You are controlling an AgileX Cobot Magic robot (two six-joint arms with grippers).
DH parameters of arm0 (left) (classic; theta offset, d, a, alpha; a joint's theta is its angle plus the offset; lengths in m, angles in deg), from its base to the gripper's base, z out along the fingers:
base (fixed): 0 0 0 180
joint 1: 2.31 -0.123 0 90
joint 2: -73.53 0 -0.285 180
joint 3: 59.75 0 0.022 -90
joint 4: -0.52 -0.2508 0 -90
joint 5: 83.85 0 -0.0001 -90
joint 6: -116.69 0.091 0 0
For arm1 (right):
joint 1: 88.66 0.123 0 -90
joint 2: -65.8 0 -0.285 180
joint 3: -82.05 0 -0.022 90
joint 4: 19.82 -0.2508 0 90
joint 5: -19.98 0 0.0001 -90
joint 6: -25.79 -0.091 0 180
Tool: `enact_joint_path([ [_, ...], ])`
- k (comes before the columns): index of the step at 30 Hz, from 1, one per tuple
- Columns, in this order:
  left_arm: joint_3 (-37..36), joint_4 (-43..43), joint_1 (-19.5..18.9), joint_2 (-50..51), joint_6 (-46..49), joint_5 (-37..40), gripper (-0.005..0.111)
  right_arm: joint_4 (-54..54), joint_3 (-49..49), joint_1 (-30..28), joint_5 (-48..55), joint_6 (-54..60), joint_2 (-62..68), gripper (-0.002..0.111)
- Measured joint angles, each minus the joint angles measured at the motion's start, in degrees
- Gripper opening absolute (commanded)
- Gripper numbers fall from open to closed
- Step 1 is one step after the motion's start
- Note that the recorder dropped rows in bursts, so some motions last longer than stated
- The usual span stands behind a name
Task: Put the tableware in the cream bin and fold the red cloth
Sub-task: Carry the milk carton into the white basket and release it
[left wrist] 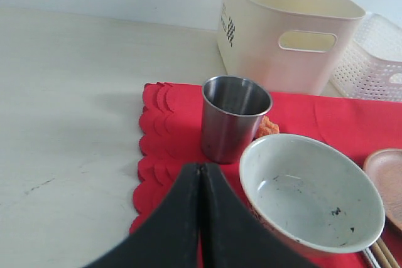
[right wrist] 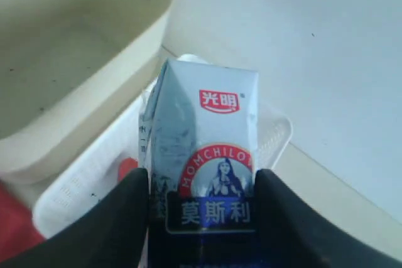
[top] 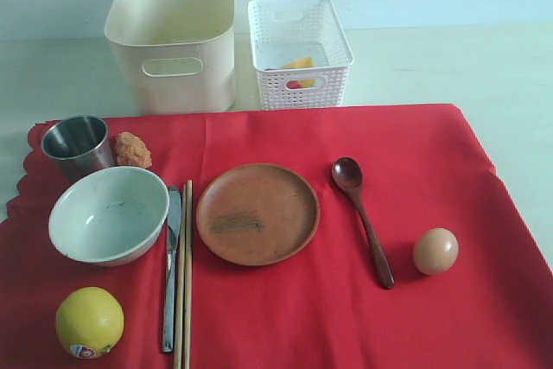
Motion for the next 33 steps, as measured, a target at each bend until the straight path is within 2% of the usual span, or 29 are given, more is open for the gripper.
enact_joint_path([
  [5, 0.0, 0.0, 0.0, 0.0, 0.0, 0.0, 0.000, -0.7, 0.0, -1.2, -5.7, -1.7, 5.8, 0.000],
  [17, 0.0, 0.0, 0.0, 0.0, 0.0, 0.0, 0.000, -10.6, 0.0, -1.4, -21.3, -2.1, 16.5, 0.000],
  [33, 0.0, 0.0, 0.0, 0.0, 0.0, 0.0, 0.000, -12.1, 0.0, -1.0, -23.2, 0.4, 20.1, 0.002],
])
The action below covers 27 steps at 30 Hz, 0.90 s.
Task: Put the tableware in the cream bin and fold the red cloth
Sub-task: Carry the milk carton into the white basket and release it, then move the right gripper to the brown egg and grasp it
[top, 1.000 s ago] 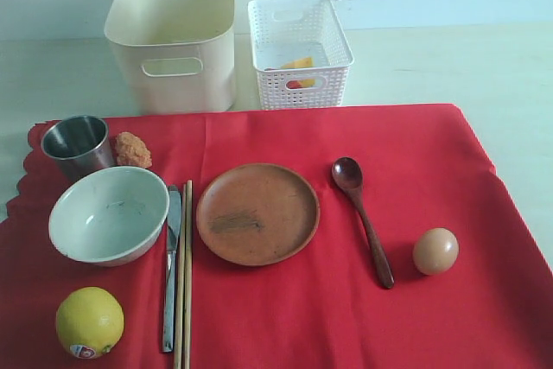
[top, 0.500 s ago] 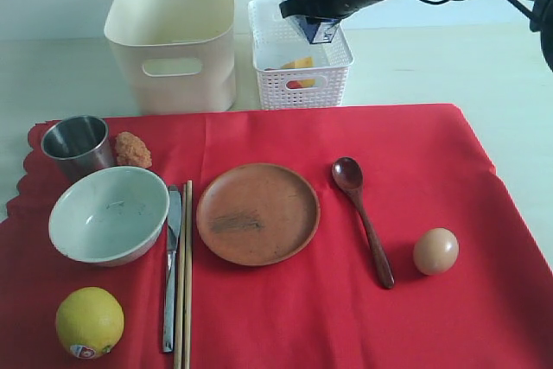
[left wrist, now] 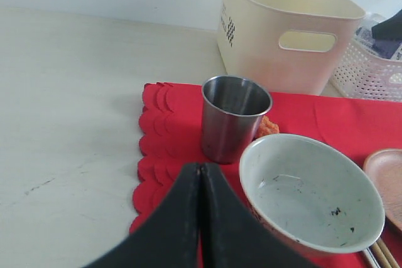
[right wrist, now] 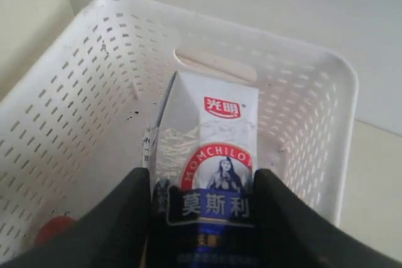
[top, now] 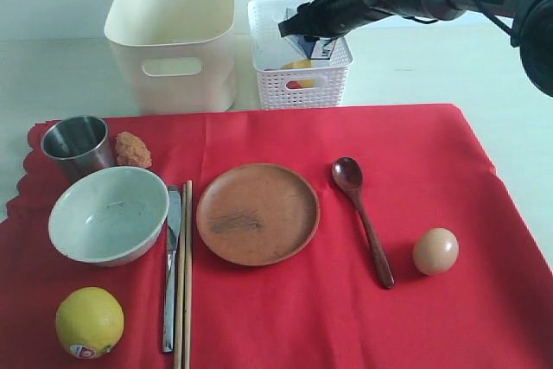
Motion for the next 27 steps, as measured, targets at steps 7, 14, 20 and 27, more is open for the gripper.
enact_joint_path([
  [7, 0.0, 0.0, 0.0, 0.0, 0.0, 0.0, 0.000, -0.1, 0.1, 0.9, 0.0, 2.3, 0.1, 0.035],
  [14, 0.0, 0.0, 0.0, 0.0, 0.0, 0.0, 0.000, 0.0, 0.1, 1.0, 0.1, 2.5, -0.3, 0.063],
  [20, 0.0, 0.0, 0.0, 0.0, 0.0, 0.0, 0.000, 0.0, 0.1, 1.0, 0.5, 2.5, -4.0, 0.073],
  [27, 0.0, 0.0, 0.0, 0.0, 0.0, 0.0, 0.000, 3.4, 0.1, 1.0, 5.6, 2.0, -9.6, 0.073],
])
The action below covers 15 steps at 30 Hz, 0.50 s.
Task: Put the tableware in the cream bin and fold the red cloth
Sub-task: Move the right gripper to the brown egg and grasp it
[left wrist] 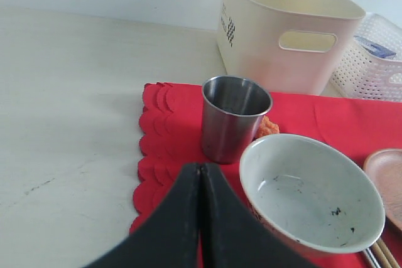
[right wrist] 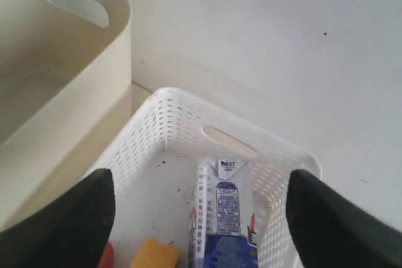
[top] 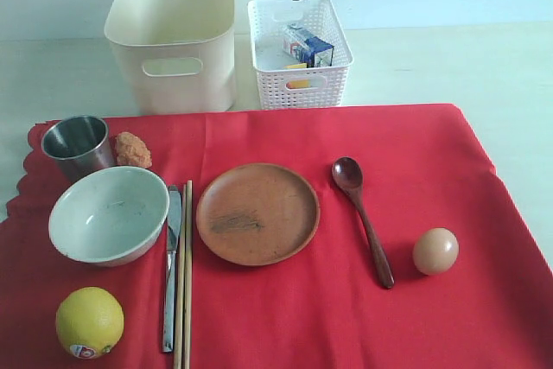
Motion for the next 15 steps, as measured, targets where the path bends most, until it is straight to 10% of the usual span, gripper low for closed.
enact_joint_path([
  [15, 0.0, 0.0, 0.0, 0.0, 0.0, 0.0, 0.000, 24.9, 0.0, 0.1, 31.5, -18.4, -13.6, 0.071],
])
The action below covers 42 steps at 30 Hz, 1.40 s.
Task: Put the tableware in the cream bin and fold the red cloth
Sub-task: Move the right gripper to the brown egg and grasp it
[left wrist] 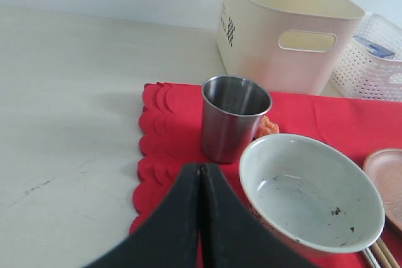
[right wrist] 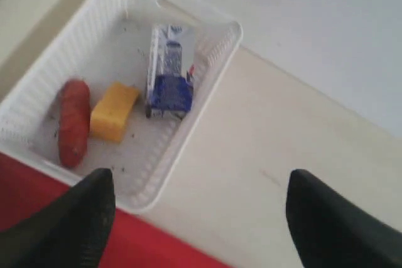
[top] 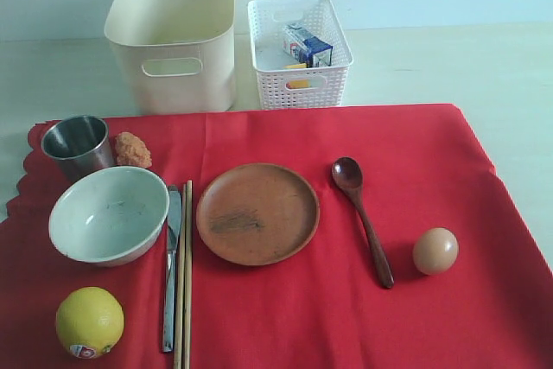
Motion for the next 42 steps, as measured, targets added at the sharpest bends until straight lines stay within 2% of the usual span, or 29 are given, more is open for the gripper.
enact_joint_path([
  [4, 0.0, 0.0, 0.0, 0.0, 0.0, 0.0, 0.000, 3.5, -7.3, 0.0, 3.8, -3.9, -4.0, 0.069],
  [9, 0.0, 0.0, 0.0, 0.0, 0.0, 0.0, 0.000, 4.4, -24.9, 0.0, -0.9, -5.9, -14.0, 0.069],
  [15, 0.0, 0.0, 0.0, 0.0, 0.0, 0.0, 0.000, 4.4, -39.8, 0.0, -1.7, -6.0, -24.2, 0.069],
  [19, 0.0, 0.0, 0.0, 0.0, 0.0, 0.0, 0.000, 3.0, -45.7, 0.0, -2.1, -6.0, -27.6, 0.069],
  [29, 0.0, 0.0, 0.0, 0.0, 0.0, 0.0, 0.000, -3.8, -55.0, 0.0, -3.6, -0.8, -30.0, 0.070],
  [32, 0.0, 0.0, 0.0, 0.0, 0.0, 0.0, 0.000, -4.6, -57.1, 0.0, -4.8, 1.1, -28.9, 0.074],
  [37, 0.0, 0.0, 0.0, 0.0, 0.0, 0.0, 0.000, -4.6, -58.2, 0.0, -5.4, 2.1, -24.7, 0.080],
  [42, 0.0, 0.0, 0.0, 0.0, 0.0, 0.0, 0.000, -4.6, -58.2, 0.1, -5.1, 3.2, -20.6, 0.080],
])
